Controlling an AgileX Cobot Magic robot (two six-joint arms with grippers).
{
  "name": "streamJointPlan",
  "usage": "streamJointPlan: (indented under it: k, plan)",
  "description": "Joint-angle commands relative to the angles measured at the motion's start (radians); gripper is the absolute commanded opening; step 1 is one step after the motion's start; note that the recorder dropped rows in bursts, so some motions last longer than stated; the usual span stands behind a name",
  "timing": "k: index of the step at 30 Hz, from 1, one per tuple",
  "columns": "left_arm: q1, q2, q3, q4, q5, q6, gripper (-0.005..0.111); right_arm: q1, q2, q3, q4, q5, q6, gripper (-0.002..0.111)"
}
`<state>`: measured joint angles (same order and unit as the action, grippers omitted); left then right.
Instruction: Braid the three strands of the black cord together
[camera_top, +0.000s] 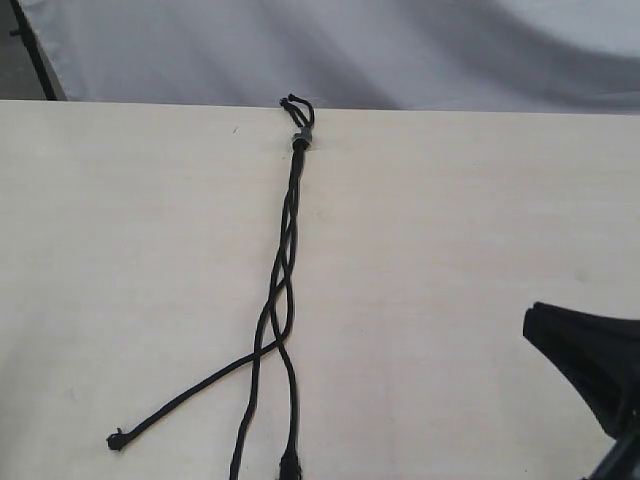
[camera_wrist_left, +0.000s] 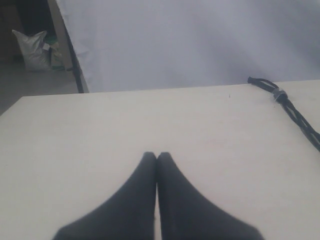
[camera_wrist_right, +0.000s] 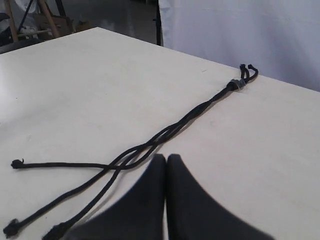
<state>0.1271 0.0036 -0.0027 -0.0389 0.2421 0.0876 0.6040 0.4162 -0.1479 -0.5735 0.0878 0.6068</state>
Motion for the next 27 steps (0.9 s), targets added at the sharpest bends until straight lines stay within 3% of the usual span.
streamJointPlan:
  k: [1,11,16,25,27]
  plan:
    - [0.002,-0.004,0.003,0.002,-0.003,-0.006,0.000,-0.005,-0.120,0.098,-0.004,-0.018,0.006,0.000]
    - [0.002,-0.004,0.003,0.002,-0.003,-0.006,0.000,-0.005,-0.288,0.148,0.079,-0.001,-0.022,0.000]
    - [0.002,-0.004,0.003,0.002,-0.003,-0.006,0.000,-0.005,-0.336,0.148,0.426,0.042,-0.426,0.000]
    - [0.002,-0.004,0.003,0.002,-0.003,-0.006,0.000,-0.007,-0.356,0.148,0.443,0.048,-0.439,0.000]
    - [0.002,-0.004,0.003,0.002,-0.003,-0.006,0.000,-0.070,-0.395,0.148,0.443,0.040,-0.439,0.000]
